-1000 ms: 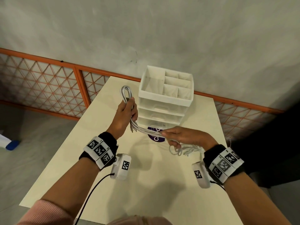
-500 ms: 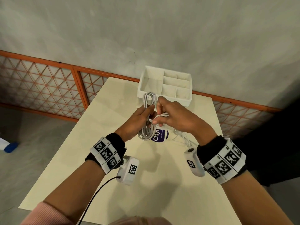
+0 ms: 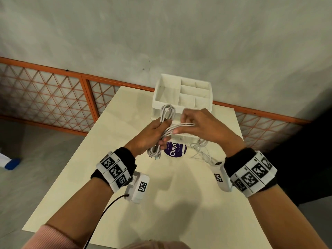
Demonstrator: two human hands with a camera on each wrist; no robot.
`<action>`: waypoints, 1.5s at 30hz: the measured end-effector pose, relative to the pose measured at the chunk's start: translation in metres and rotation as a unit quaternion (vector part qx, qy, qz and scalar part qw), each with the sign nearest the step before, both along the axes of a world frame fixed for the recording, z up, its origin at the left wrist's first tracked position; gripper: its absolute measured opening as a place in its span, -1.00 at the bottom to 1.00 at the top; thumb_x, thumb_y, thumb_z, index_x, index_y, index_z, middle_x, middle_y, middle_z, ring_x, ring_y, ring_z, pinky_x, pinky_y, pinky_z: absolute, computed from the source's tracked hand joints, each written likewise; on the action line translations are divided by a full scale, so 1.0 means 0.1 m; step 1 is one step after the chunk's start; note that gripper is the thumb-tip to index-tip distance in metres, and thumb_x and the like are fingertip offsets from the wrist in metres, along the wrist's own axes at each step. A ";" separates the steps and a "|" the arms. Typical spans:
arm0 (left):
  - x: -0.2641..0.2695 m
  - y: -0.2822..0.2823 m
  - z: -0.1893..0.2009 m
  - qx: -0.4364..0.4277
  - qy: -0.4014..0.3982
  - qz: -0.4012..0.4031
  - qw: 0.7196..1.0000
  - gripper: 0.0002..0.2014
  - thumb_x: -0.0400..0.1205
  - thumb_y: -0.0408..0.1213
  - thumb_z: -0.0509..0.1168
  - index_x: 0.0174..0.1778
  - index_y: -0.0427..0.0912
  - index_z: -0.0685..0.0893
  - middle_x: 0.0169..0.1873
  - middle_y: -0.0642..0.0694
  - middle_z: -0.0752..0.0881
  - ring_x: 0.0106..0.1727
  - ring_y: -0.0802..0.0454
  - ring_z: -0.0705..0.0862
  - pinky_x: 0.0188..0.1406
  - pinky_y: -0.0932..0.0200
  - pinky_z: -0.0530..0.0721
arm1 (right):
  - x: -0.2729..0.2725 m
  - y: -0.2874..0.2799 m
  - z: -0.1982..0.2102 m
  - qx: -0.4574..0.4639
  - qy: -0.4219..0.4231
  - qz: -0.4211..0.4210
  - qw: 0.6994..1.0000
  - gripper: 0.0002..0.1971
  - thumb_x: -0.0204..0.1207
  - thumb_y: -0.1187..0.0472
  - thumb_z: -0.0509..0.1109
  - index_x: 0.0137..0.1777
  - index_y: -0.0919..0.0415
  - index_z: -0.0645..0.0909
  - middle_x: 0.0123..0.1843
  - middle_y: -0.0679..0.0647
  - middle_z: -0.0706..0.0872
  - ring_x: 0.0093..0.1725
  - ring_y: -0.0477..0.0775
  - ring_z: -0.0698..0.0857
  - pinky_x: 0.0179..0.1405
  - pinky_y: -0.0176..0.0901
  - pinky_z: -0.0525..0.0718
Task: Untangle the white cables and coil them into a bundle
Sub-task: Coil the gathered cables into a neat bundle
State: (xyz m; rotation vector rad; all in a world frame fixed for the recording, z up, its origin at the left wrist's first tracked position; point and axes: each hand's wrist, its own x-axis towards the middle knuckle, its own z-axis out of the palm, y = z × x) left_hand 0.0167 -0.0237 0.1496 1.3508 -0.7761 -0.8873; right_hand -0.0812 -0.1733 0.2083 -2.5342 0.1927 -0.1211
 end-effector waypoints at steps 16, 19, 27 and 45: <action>-0.40 -0.03 -0.11 0.058 0.004 -0.064 0.996 -0.30 0.61 0.33 -0.24 -0.28 -0.18 0.58 -0.61 -0.13 0.23 -0.60 0.03 0.15 -0.58 0.24 0.27 | 0.06 0.01 0.07 0.230 -0.033 -0.064 0.970 -0.69 0.47 0.31 0.47 0.02 0.19 0.36 -0.58 -0.06 0.58 -0.64 -0.15 0.47 -0.59 -0.44 0.44; -0.38 -0.01 -0.08 0.052 -0.017 -0.055 0.997 -0.58 0.66 0.10 0.13 -0.36 -0.14 0.54 -0.61 -0.07 0.23 -0.62 0.06 0.16 -0.61 0.26 0.26 | 0.07 -0.03 -0.01 0.182 -0.050 -0.094 0.978 -0.70 0.42 0.24 0.51 -0.05 0.13 0.39 -0.42 0.04 0.62 -0.53 -0.10 0.55 -0.48 -0.36 0.52; -0.26 0.03 0.04 0.007 0.006 -0.033 0.999 -0.67 0.72 -0.08 0.10 -0.31 -0.18 0.42 -0.63 0.00 0.23 -0.66 0.10 0.17 -0.61 0.22 0.32 | -0.03 -0.10 -0.14 0.197 -0.079 -0.112 0.971 -0.52 0.63 -0.23 0.09 -0.35 0.12 0.46 -0.55 -0.08 0.43 -0.53 -0.13 0.39 -0.40 -0.25 0.37; -0.18 -0.15 -0.20 -0.059 -0.097 0.053 0.992 -0.80 0.68 -0.26 0.24 -0.22 -0.28 0.54 -0.50 -0.27 0.51 -0.49 -0.10 0.51 -0.45 0.13 0.59 | -0.07 0.35 -0.36 0.452 -0.127 -0.116 0.875 -0.64 0.68 0.08 0.18 0.13 0.31 0.70 0.01 0.47 0.75 -0.19 0.64 0.66 -0.07 0.42 0.69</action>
